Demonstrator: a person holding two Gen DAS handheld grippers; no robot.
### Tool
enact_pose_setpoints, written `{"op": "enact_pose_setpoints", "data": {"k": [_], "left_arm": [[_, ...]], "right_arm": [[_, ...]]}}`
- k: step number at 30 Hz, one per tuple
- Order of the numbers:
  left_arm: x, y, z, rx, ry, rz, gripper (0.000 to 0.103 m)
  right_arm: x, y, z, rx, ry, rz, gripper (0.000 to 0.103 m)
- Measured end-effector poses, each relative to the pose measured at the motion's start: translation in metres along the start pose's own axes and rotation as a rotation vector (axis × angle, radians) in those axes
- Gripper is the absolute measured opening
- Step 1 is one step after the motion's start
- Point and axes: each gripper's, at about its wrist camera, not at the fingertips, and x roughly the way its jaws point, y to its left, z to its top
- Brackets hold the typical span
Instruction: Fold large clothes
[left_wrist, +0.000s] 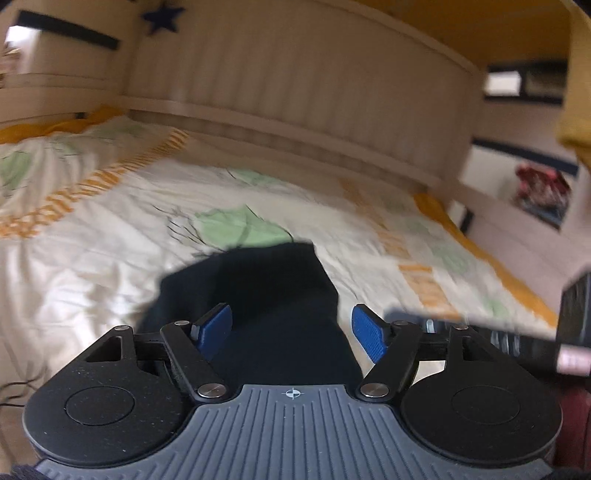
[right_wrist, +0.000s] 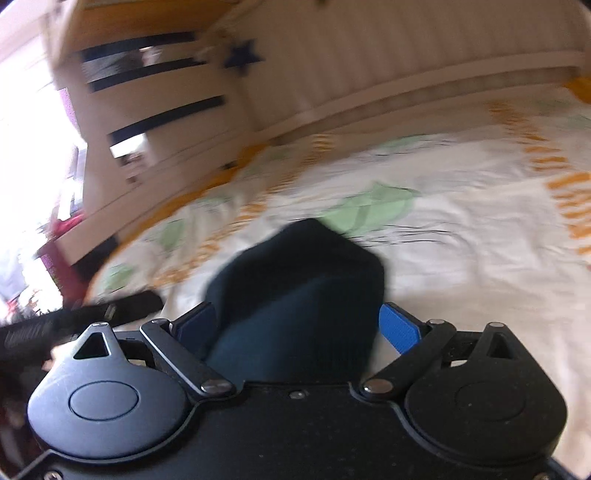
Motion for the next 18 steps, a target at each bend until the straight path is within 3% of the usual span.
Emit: {"op": "enact_pose_setpoints", "data": {"k": [3, 8, 11, 13, 15, 18], "left_arm": [[0.02, -0.001, -0.016, 0.035, 0.057, 0.016, 0.07], [0.044, 0.032, -0.044, 0.029, 0.174, 0.149, 0.071], [0.041, 0.054, -0.049, 0.005, 0.169, 0.175, 0.072], [0.041, 0.066, -0.048, -0.032, 0.179, 0.197, 0.072], [0.042, 0.071, -0.046, -0.064, 0.189, 0.181, 0.072], [0.041, 0.069, -0.045, -0.049, 0.185, 0.184, 0.073]], "right_arm": [[0.004, -0.008, 0.005, 0.0, -0.006, -0.046, 0.096], [0.012, -0.007, 0.01, -0.074, 0.011, -0.049, 0.095], [0.026, 0.002, 0.013, -0.136, 0.037, -0.023, 0.078], [0.037, 0.012, 0.015, -0.19, 0.059, -0.011, 0.054], [0.052, 0.022, 0.018, -0.231, 0.07, -0.003, 0.046], [0.077, 0.032, 0.022, -0.264, 0.084, -0.014, 0.046]]}}
